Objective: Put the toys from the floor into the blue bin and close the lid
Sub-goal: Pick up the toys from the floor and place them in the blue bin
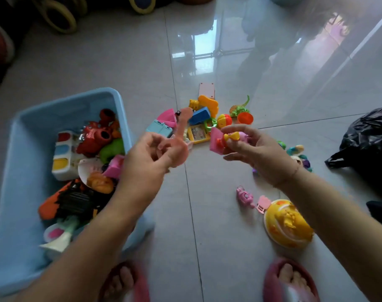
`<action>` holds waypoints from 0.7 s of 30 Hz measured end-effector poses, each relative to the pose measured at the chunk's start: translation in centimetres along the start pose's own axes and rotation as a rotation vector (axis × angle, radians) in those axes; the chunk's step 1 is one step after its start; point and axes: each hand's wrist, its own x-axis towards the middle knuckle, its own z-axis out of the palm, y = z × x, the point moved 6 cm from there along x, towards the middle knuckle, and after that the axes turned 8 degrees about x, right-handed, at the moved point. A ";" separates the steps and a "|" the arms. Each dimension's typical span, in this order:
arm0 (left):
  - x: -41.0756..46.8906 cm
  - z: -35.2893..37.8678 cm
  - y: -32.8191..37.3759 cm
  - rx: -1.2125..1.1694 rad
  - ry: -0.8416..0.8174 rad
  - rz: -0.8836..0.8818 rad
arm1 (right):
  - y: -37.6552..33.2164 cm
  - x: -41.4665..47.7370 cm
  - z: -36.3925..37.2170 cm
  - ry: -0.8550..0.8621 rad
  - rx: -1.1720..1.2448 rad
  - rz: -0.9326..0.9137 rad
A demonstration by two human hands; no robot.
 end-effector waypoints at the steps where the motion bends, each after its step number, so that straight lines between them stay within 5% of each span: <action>1: 0.1 -3.5 -0.5 -0.011 0.104 0.006 | -0.9 0.0 3.3 -0.082 -0.028 -0.020; 4: -0.1 -12.1 -5.2 0.104 0.318 -0.067 | -1.5 -0.2 12.2 -0.308 -0.182 -0.071; 10: -2.2 -15.3 -11.5 0.347 0.360 -0.324 | 1.5 -0.6 19.0 -0.547 -0.617 -0.198; 15: -3.5 -6.1 -5.5 0.423 0.192 0.037 | 4.5 -0.6 6.8 -0.094 -0.783 -0.142; 18: -4.4 3.2 -2.0 0.463 -0.037 0.287 | 6.1 -0.8 -4.2 0.217 -0.886 -0.037; 21: -3.6 12.3 -2.4 0.563 -0.300 0.358 | 6.8 -0.4 -12.0 0.410 -1.000 0.081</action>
